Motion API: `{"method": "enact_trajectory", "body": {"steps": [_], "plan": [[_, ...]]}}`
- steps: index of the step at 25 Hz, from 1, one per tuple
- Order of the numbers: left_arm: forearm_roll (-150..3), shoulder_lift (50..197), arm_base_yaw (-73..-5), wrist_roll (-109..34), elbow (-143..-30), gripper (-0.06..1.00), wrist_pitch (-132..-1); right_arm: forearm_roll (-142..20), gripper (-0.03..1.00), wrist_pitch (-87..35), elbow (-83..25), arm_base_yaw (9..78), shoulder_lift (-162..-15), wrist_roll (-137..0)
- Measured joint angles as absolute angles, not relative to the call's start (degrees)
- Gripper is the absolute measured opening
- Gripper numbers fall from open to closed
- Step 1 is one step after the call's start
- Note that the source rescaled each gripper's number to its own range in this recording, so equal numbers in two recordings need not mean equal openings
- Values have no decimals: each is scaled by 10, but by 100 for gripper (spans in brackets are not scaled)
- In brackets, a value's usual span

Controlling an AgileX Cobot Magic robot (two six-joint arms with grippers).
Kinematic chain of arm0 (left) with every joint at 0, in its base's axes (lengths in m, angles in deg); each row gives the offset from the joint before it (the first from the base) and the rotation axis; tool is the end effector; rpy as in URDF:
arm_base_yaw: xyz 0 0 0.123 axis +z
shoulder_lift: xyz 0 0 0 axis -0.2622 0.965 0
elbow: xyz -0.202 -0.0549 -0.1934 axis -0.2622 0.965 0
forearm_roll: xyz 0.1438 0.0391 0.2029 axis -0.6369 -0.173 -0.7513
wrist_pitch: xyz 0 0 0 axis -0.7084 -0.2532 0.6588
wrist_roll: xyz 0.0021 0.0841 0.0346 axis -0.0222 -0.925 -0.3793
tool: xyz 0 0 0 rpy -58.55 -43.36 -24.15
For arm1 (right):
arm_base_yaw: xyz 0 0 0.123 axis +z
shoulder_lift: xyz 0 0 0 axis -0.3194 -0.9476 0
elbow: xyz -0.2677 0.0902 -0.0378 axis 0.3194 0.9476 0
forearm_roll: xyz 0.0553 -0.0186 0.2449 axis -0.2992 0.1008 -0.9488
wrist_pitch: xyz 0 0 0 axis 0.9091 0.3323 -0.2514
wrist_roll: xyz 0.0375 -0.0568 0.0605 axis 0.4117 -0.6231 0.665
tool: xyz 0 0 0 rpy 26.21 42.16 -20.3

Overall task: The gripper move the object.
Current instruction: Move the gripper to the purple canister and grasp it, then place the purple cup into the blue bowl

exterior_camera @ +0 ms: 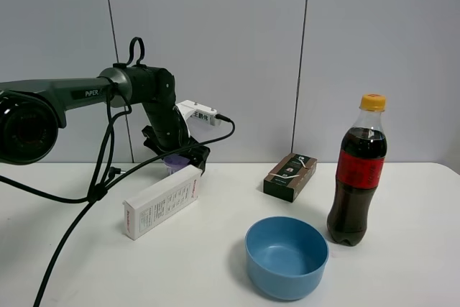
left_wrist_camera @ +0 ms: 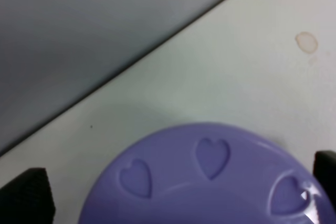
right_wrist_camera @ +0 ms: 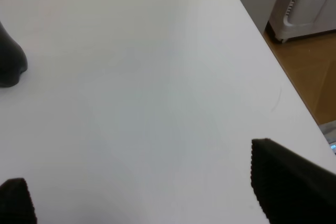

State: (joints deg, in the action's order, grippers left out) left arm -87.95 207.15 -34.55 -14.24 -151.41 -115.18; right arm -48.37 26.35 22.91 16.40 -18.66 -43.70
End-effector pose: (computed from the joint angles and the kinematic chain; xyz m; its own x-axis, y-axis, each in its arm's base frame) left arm 0.5403 -0.1880 0.1122 -0.7307 0.4721 -0.4931 0.4813 0.8685 0.1183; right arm 0.0036 -0.0063 0.2746 -0.5218 0.0181 -0.8529 0.0949 0.9948 -0.0370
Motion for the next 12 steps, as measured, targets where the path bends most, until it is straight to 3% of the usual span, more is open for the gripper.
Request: {"method": "enact_trajectory", "body": {"steps": [1, 3, 4, 6, 7, 12], "plan": [[-880, 2072, -346, -142, -1514, 95, -1152, -484, 100, 263, 229, 164, -187, -437], [-880, 2072, -346, -142, -1514, 77, -1152, -484, 100, 263, 229, 164, -187, -437], [-880, 2072, -346, -142, -1514, 59, -1152, -484, 100, 263, 229, 164, -187, -437], [-880, 2072, -346, -142, -1514, 5, -1152, -484, 100, 263, 229, 164, -187, -437], [-881, 2072, -346, -143, -1514, 0, -1152, -484, 100, 263, 229, 164, -187, -437], [-880, 2070, -346, -155, -1514, 1, -1162, -484, 100, 263, 229, 164, -187, -437]]}}
